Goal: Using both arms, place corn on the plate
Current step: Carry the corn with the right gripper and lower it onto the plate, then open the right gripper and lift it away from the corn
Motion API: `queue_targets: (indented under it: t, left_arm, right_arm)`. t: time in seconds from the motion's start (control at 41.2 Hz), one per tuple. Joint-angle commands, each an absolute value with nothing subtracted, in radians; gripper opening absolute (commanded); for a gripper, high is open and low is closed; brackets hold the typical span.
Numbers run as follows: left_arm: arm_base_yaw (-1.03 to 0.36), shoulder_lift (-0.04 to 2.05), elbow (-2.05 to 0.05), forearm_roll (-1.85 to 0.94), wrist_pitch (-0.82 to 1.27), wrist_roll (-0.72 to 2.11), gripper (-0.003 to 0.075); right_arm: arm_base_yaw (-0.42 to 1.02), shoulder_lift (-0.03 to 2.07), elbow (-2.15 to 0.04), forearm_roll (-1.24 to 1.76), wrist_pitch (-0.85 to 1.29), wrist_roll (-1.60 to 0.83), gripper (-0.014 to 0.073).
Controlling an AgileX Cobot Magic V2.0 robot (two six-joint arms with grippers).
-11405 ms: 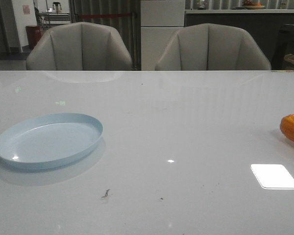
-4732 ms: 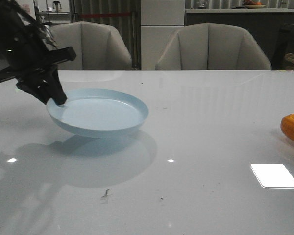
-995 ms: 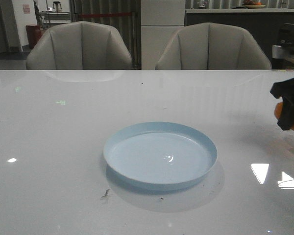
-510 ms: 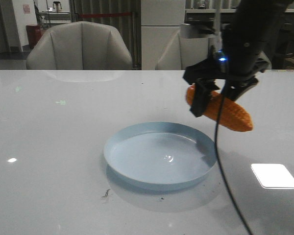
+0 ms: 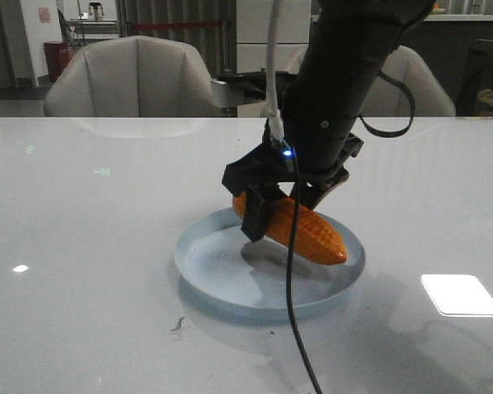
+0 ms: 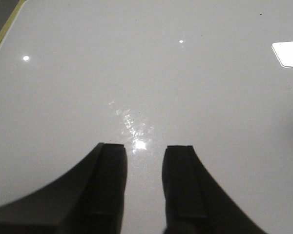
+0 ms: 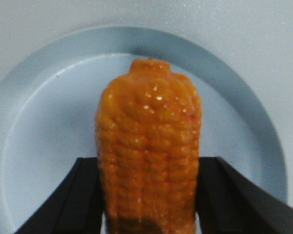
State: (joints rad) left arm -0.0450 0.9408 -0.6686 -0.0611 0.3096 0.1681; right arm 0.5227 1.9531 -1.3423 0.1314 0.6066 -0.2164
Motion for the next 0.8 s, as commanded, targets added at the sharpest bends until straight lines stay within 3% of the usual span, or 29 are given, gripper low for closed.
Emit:
queue_targets:
  t: [0.0, 0.17, 0.534, 0.777]
  left_arm:
    - [-0.044, 0.925, -0.697, -0.073, 0.229, 0.161, 0.0281]
    - [-0.044, 0.925, -0.697, -0.073, 0.229, 0.161, 0.0281]
    - [-0.044, 0.925, -0.697, -0.073, 0.231, 0.161, 0.0281]
    - [-0.044, 0.925, -0.697, -0.073, 0.233, 0.161, 0.0281]
  right_arm:
    - [0.527, 1.910, -1.373, 0.142, 0.563, -0.226, 0.0477]
    - [0.527, 1.911, -1.373, 0.154, 0.530, -0.226, 0.0537]
    - [0.526, 1.887, -1.392, 0.204, 0.524, -0.225, 0.0533]
    - [0.476, 1.750, -1.430, 0.201, 0.534, -0.225, 0.0533]
